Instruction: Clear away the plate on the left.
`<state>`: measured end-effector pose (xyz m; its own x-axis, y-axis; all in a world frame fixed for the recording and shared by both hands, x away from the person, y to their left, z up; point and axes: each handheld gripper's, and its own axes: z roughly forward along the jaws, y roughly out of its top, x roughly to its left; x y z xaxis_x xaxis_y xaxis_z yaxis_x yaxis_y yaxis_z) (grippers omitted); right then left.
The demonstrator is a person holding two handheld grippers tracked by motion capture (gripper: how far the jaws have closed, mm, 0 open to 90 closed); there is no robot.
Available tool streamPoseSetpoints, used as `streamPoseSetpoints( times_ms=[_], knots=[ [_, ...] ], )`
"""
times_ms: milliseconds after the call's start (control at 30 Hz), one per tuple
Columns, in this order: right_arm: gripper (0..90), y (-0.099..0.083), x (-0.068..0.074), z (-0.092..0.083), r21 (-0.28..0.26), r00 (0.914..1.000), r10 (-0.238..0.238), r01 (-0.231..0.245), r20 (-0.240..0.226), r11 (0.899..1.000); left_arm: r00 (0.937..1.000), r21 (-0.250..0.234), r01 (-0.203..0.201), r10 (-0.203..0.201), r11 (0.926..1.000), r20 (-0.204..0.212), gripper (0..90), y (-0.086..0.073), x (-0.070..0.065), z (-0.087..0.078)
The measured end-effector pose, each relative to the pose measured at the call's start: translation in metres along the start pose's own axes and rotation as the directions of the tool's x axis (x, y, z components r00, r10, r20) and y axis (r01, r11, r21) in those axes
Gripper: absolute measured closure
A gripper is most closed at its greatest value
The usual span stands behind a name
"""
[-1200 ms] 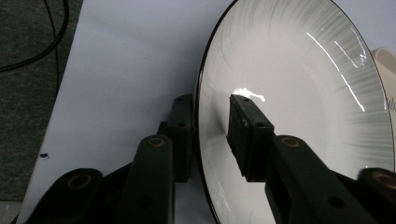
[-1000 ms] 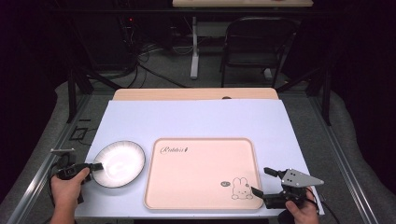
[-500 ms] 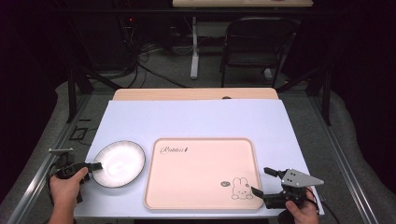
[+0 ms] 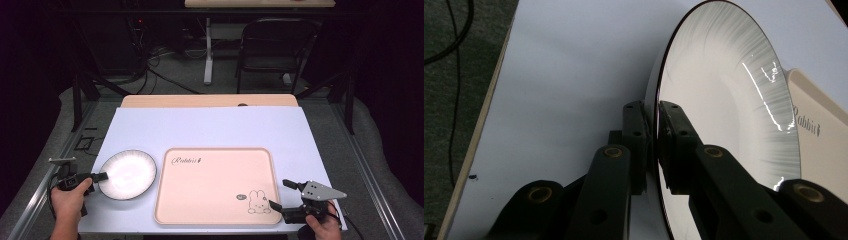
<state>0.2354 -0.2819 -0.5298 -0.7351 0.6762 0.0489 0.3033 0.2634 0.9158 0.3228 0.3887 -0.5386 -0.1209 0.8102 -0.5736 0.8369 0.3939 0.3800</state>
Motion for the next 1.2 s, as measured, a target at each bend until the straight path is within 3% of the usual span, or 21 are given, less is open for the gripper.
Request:
streamPoseSetpoints(
  times_ms=[233,500,600,667,700,733,833,867,900,933,967,1000,1033,1100,1200],
  knots=[
    [15.2,0.0,0.0,0.0,0.0,1.0,0.002,-0.002,0.001,1.0,0.9966,-0.013,-0.068,0.067,0.9976,-0.047,84.0,0.003,-0.017,-0.008],
    [15.2,0.0,0.0,0.0,-0.001,1.0,-0.002,0.002,0.001,1.0,0.9834,-0.037,-0.146,0.141,0.9886,-0.114,84.5,0.004,-0.038,-0.012],
    [15.2,0.0,0.0,0.0,-0.001,1.0,-0.001,0.001,0.001,1.0,0.9724,-0.038,-0.189,0.181,0.9813,-0.147,84.6,0.005,-0.049,-0.014],
    [15.2,0.0,0.0,0.0,-0.001,1.0,-0.001,0.001,0.001,1.0,0.9699,-0.041,-0.197,0.189,0.9794,-0.154,84.7,0.006,-0.051,-0.014],
    [15.2,0.0,0.0,0.0,-0.001,1.0,0.001,-0.001,0.0,1.0,0.9628,-0.046,-0.22,0.21,0.9743,-0.17,84.7,0.006,-0.056,-0.014],
    [15.2,0.0,0.0,0.0,-0.001,1.0,0.001,-0.001,0.0,1.0,0.9628,-0.046,-0.22,0.21,0.9743,-0.17,84.8,0.006,-0.056,-0.014],
    [15.2,0.0,0.0,0.0,0.0,1.0,0.002,-0.002,0.001,1.0,0.9562,-0.053,-0.244,0.231,0.9684,-0.18,84.6,0.008,-0.064,-0.015],
    [15.2,0.0,0.0,0.0,0.0,1.0,0.002,-0.002,0.0,1.0,0.9508,-0.055,-0.259,0.245,0.9642,-0.19,84.3,0.01,-0.069,-0.017],
    [15.2,0.0,0.0,0.0,0.0,1.0,0.002,-0.002,0.0,1.0,0.9508,-0.055,-0.259,0.245,0.9642,-0.19,84.1,0.01,-0.069,-0.017],
    [15.2,0.0,0.0,0.0,0.0,1.0,0.003,-0.003,0.001,1.0,0.9434,-0.064,-0.279,0.261,0.9583,-0.205,84.0,0.012,-0.074,-0.02],
    [15.2,0.0,0.0,0.0,0.0,1.0,0.003,-0.003,0.001,1.0,0.9434,-0.064,-0.279,0.261,0.9583,-0.205,83.7,0.012,-0.074,-0.02],
    [15.2,0.0,-0.001,0.0,-0.001,1.0,0.0,0.0,0.001,1.0,0.9333,-0.072,-0.298,0.275,0.9519,-0.232,83.6,0.014,-0.078,-0.024],
    [15.2,0.0,-0.001,0.0,-0.001,1.0,0.0,0.0,0.001,1.0,0.9333,-0.072,-0.298,0.275,0.9519,-0.232,83.4,0.014,-0.078,-0.024],
    [15.2,0.0,-0.001,0.0,0.0,1.0,0.003,-0.003,0.001,1.0,0.9235,-0.079,-0.314,0.285,0.9461,-0.256,83.2,0.017,-0.083,-0.03],
    [15.2,0.0,0.0,0.0,0.0,1.0,0.003,-0.003,0.001,1.0,0.9202,-0.085,-0.322,0.291,0.9428,-0.262,83.0,0.02,-0.085,-0.036]
  ],
)
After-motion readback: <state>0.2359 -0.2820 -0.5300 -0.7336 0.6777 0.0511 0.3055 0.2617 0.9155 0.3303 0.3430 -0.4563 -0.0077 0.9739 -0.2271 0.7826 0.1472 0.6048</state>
